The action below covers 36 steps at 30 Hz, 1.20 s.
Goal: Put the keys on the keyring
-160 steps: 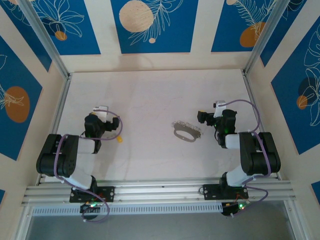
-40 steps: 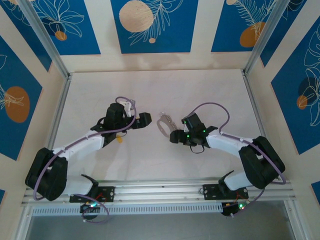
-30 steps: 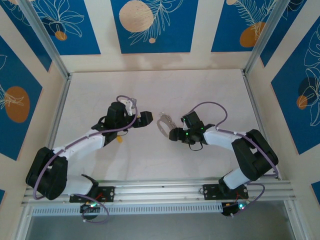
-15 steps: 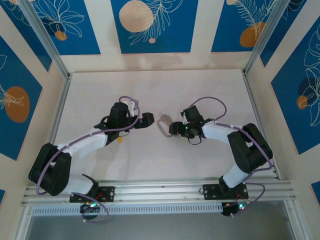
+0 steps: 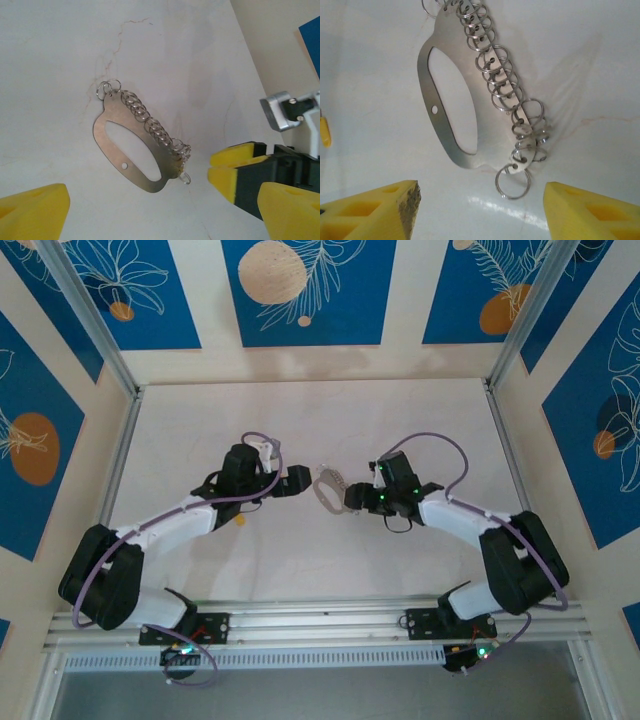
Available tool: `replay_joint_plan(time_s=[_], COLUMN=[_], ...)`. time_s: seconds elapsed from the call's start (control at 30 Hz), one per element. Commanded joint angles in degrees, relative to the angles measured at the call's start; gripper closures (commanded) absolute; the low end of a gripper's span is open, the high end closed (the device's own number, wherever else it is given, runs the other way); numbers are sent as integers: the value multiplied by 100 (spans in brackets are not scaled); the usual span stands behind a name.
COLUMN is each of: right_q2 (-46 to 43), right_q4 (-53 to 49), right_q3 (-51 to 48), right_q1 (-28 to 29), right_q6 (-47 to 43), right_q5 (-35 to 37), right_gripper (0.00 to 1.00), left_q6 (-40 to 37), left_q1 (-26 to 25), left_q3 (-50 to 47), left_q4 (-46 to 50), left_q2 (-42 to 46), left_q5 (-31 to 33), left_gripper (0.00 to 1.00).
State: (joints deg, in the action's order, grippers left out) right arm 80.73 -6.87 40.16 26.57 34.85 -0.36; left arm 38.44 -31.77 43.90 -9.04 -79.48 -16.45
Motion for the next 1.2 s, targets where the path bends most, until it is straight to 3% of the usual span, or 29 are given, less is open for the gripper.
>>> replay_joint_plan(time_s=[0.0,0.3,0.7,1.17], right_q2=[-295,-325,421,908], right_q4=[-284,-601,-1052,-1017], right_q3=[-192,-179,443,686], right_q1=[29,358,1091,1220], right_q6=[-40,-186,-788,-1048], right_q5=[132,572,1524,1814], right_gripper=[34,35,42,53], left_q6=[-137,-143,-170,-186], left_q1=[-94,-112,-110,-113], left_q3=[119,13,-33,-39], left_q4=[-149,-195,-156,-178], left_q2=[-2,60,123,82], left_q5=[31,-5,36,63], left_gripper=[4,3,3,3])
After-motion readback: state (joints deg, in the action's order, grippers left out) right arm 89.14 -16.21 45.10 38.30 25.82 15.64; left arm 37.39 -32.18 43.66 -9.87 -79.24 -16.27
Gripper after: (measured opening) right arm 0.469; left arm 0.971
